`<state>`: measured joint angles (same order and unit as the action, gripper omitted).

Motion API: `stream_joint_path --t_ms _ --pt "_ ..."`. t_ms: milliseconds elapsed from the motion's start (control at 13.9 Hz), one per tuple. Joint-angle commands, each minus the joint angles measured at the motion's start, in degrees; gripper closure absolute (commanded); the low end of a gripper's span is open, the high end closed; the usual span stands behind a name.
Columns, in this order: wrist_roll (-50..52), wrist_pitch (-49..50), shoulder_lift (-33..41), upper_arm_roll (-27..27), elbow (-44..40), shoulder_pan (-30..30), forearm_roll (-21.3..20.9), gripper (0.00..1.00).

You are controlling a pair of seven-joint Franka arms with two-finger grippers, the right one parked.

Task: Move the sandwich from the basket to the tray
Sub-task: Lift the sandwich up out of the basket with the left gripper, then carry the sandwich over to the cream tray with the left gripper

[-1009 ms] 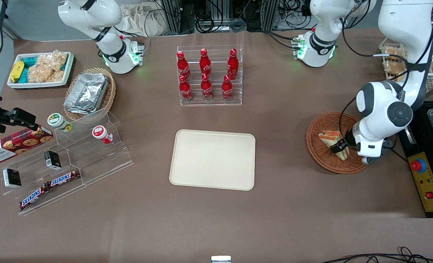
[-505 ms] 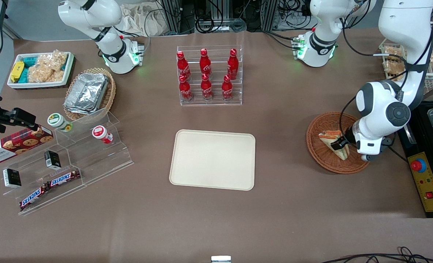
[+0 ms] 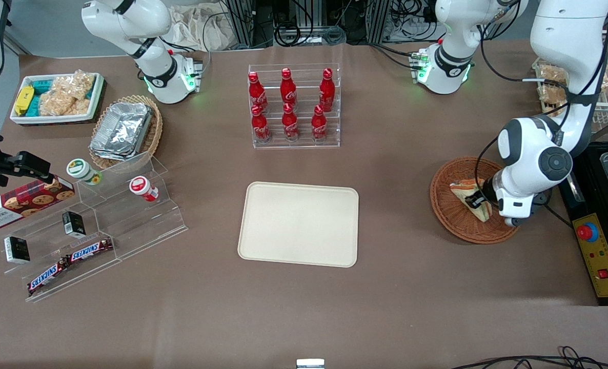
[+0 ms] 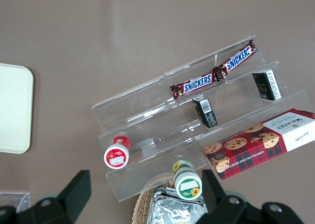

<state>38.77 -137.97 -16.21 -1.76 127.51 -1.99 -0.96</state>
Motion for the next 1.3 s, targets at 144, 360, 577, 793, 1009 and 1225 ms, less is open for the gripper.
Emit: stream_joint_path --t_ms 144,360,577,793,1009,1225 --pt "1.31 1.72 2.23 -0.71 -1.20 1.45 -1.32 0.81" --pt "0.96 15.48 3.38 -0.79 -10.05 2.25 -3.60 0.87" --pt "0.17 29.03 3.29 -0.97 -22.35 2.25 -3.78 0.87" --pt "-4.22 39.95 2.86 -1.14 -36.16 2.25 -3.08 0.87" --pt "-4.93 42.94 3.03 -4.73 -39.27 2.08 -2.12 0.86" --pt "-7.48 42.17 1.55 -12.10 -39.71 2.51 -0.88 0.83"
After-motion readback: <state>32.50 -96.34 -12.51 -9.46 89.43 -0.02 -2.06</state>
